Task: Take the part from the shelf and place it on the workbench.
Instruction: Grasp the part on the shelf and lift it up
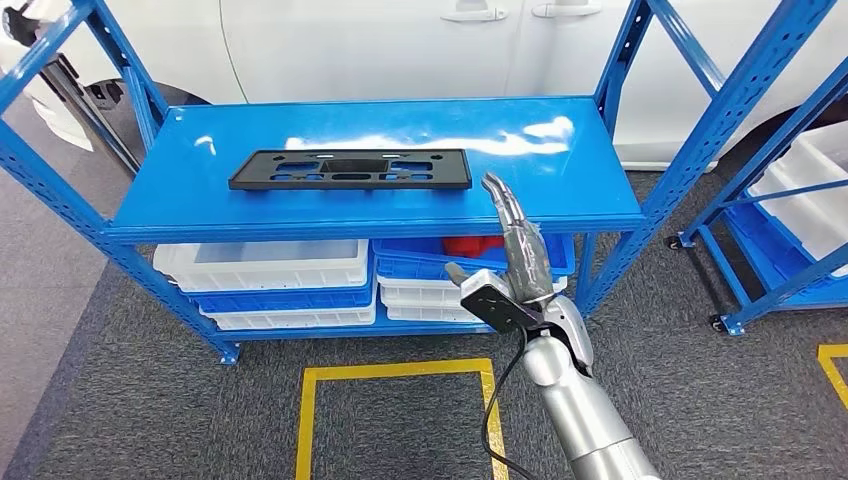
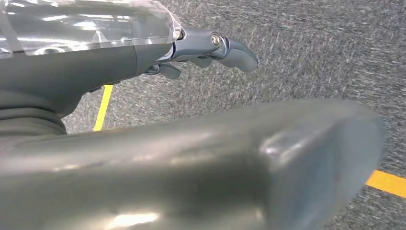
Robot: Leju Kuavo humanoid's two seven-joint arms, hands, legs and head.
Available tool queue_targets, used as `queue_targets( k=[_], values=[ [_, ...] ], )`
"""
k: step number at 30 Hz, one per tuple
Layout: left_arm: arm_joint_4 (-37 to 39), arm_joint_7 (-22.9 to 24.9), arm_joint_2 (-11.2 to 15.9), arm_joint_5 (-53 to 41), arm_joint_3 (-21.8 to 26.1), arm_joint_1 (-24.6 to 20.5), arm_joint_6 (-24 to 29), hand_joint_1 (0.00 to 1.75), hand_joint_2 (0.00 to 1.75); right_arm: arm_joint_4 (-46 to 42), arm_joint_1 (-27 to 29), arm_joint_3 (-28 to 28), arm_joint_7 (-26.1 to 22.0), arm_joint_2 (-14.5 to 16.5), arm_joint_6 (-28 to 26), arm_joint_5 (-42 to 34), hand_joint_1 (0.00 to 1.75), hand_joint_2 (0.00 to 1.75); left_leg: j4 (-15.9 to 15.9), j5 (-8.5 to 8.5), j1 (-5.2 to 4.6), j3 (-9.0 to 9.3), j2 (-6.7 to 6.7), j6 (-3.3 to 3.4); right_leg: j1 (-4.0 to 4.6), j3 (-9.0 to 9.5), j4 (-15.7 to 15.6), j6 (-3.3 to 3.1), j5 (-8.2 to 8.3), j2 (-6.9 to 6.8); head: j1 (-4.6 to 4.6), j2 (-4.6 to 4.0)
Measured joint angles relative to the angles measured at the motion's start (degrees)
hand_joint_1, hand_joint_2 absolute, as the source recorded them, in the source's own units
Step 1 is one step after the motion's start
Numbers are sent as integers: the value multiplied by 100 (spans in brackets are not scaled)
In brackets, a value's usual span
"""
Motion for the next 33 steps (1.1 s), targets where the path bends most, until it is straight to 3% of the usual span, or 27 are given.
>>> queue_targets(
  k=[2,4,7,8,9,10,13,15,17,19,20,22,23,24,25,27,29,33],
  values=[
    [12,6,-2,-52,54,-4,4,0,0,40,-127,274,63,13,-120,238,0,175,5,-5,11,-11,1,-60,-2,-5,-38,-56,25,4,1,0],
    [23,7,-6,-101,97,-11,9,0,0,115,-276,540,134,49,-242,493,0,175,220,-156,24,-102,1,-131,-29,15,-87,-116,51,-1,1,0],
    [26,1,0,-156,156,-25,15,0,0,337,-482,918,251,123,-416,880,0,175,1252,-642,65,-593,1,-231,-46,23,-105,-149,59,-12,0,1],
    [27,-3,2,-173,181,-26,15,0,0,435,-535,1036,292,144,-469,1005,0,175,1526,-710,81,-737,2,-254,-47,24,-103,-149,57,-14,0,1],
    [29,-8,2,-190,205,-26,14,0,0,535,-589,1151,333,166,-520,1130,0,175,1603,-667,97,-792,2,-271,-50,26,-100,-147,55,-15,-1,1],
    [31,-17,3,-212,226,-27,14,0,0,635,-651,1268,373,191,-571,1254,0,175,1444,-514,113,-735,3,-283,-56,30,-94,-140,50,-12,-1,0],
    [37,-45,13,-260,267,-53,13,0,0,919,-876,1606,489,269,-721,1600,0,175,323,27,140,-227,-4,-282,-60,38,-68,-76,21,6,0,0],
    [44,-52,15,-290,281,-68,11,0,0,1069,-987,1775,595,316,-794,1845,0,175,23,77,124,-103,-18,-220,-39,23,-71,-8,28,13,1,0],
    [47,-58,14,-315,293,-61,10,0,0,1209,-1064,1890,727,362,-829,2074,0,175,3,93,116,-116,-20,-134,-30,14,-87,62,41,14,1,-1],
    [48,-67,11,-340,322,-77,3,0,0,1488,-1240,2036,873,419,-850,2302,0,175,-23,119,127,-118,-14,-53,-44,-47,45,109,-58,4,1,-1],
    [51,-77,11,-370,354,-104,-10,0,0,1798,-1432,2170,1035,474,-870,2496,0,175,-34,132,129,-121,-4,-18,-51,-156,269,121,-191,-1,1,-1],
    [66,-108,13,-472,445,-190,-60,0,0,2680,-1898,2573,1817,577,-920,3312,0,175,-33,144,104,-140,18,35,-56,-541,1078,126,-560,-8,1,1],
    [73,-123,15,-521,486,-230,-85,0,0,3078,-2083,2750,2301,605,-942,3774,0,175,-31,149,91,-145,19,51,-57,-721,1452,125,-681,-9,1,1],
    [79,-133,16,-561,517,-257,-103,0,0,3399,-2211,2874,2724,612,-956,4138,0,175,-27,152,79,-148,8,62,-56,-818,1649,117,-697,-10,1,1],
    [81,-138,17,-584,538,-269,-110,0,0,3628,-2309,2924,2975,616,-965,4312,0,175,-21,152,67,-147,-10,66,-51,-790,1580,97,-588,-9,1,1],
    [91,-138,17,-609,566,-268,-113,0,0,4013,-2538,2952,3203,625,-972,4356,0,175,-7,150,39,-144,-29,63,-17,-465,857,5,-176,-12,1,1],
    [115,-127,12,-621,589,-276,-108,0,0,4266,-2755,2953,3320,637,-975,4328,0,175,7,145,6,-160,-22,37,31,-163,164,-79,72,-36,1,0],
    [135,-62,23,-659,621,-291,-83,0,0,4598,-3029,2851,3445,656,-979,4298,0,175,7,134,11,-170,13,-77,41,-78,-99,-107,135,-27,1,0]
  ],
)
